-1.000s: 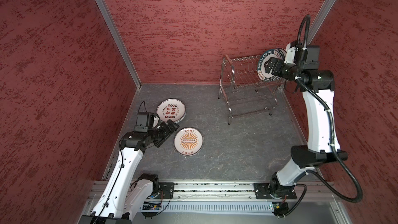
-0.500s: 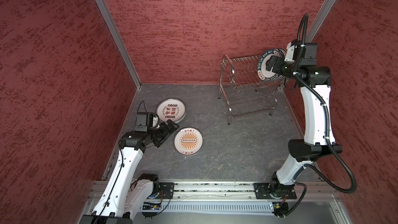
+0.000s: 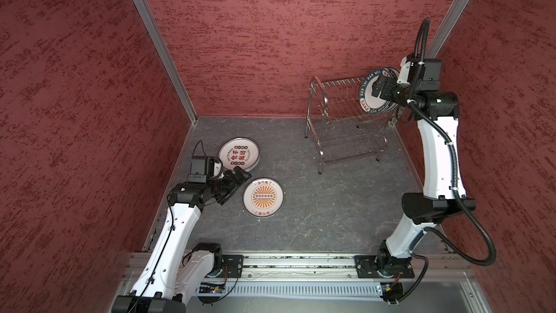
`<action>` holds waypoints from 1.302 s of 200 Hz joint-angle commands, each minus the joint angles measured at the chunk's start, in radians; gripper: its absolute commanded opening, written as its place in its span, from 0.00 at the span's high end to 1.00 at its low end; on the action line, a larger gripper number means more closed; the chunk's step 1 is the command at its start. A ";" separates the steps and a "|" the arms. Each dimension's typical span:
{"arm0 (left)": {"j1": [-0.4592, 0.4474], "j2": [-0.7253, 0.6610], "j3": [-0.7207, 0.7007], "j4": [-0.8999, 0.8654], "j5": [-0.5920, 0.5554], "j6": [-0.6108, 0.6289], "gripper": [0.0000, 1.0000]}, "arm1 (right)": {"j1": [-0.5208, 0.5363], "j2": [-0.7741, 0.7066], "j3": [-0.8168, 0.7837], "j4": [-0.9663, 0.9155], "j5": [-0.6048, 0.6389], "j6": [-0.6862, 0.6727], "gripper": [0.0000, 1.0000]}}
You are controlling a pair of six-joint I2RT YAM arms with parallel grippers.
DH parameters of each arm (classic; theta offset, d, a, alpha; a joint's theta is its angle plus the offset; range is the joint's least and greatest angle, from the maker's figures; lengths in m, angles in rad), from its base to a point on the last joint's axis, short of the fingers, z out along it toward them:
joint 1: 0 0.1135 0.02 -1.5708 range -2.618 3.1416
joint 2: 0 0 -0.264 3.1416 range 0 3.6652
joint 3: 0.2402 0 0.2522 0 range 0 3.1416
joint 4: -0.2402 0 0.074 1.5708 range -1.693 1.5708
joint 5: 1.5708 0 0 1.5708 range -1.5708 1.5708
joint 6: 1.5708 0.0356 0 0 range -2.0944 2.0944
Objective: Unload the plates from the dish rack
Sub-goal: Pick up the plate from the dish rack.
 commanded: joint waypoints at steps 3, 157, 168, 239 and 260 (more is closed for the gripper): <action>0.010 0.006 -0.005 0.034 0.016 0.024 0.01 | -0.008 0.017 -0.022 0.043 0.013 -0.017 0.02; 0.033 0.056 -0.023 0.078 0.046 0.034 0.01 | -0.017 0.060 -0.095 0.124 -0.017 -0.045 0.15; 0.033 0.058 -0.027 0.083 0.046 0.034 0.01 | -0.018 0.056 -0.108 0.133 -0.015 -0.050 0.20; 0.038 0.064 -0.047 0.115 0.054 0.012 0.00 | -0.017 -0.026 -0.302 0.288 0.012 -0.101 0.46; 0.039 0.073 -0.053 0.121 0.060 0.006 0.01 | -0.017 -0.068 -0.386 0.367 0.012 -0.122 0.49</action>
